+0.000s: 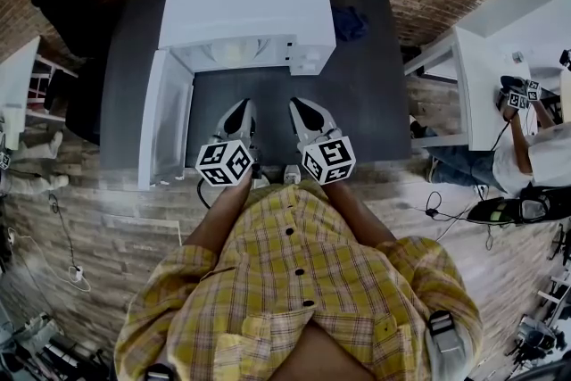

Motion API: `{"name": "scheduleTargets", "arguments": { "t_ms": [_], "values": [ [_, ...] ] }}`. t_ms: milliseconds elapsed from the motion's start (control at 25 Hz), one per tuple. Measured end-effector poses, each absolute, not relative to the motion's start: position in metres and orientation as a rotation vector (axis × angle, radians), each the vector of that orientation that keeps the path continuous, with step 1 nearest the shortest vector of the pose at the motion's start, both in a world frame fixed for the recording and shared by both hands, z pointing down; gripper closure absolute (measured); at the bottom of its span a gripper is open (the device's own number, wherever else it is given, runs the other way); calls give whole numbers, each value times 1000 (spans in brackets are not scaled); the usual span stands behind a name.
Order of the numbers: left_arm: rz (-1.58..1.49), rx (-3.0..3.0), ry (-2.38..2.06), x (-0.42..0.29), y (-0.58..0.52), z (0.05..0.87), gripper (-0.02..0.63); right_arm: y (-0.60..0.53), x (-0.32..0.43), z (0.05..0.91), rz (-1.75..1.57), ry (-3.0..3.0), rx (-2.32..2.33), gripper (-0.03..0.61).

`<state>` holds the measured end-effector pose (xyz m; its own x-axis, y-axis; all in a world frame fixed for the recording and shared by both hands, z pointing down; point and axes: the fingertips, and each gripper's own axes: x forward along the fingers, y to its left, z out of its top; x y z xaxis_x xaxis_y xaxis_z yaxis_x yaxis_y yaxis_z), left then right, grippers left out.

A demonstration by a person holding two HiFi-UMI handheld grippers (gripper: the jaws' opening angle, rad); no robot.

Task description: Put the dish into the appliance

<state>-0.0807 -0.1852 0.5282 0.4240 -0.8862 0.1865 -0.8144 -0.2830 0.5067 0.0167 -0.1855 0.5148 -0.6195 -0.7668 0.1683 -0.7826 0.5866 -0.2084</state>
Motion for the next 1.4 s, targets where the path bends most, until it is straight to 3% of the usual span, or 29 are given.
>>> {"name": "scheduleTargets", "arguments": {
  "t_ms": [560, 1400],
  "values": [
    [54, 2360, -1629, -73, -175, 509, 615, -183, 15, 513, 402, -2754, 1330, 574],
    [128, 2437, -1660, -68, -164, 509, 615, -177, 21, 513, 382, -2747, 1355, 575]
  ]
}}
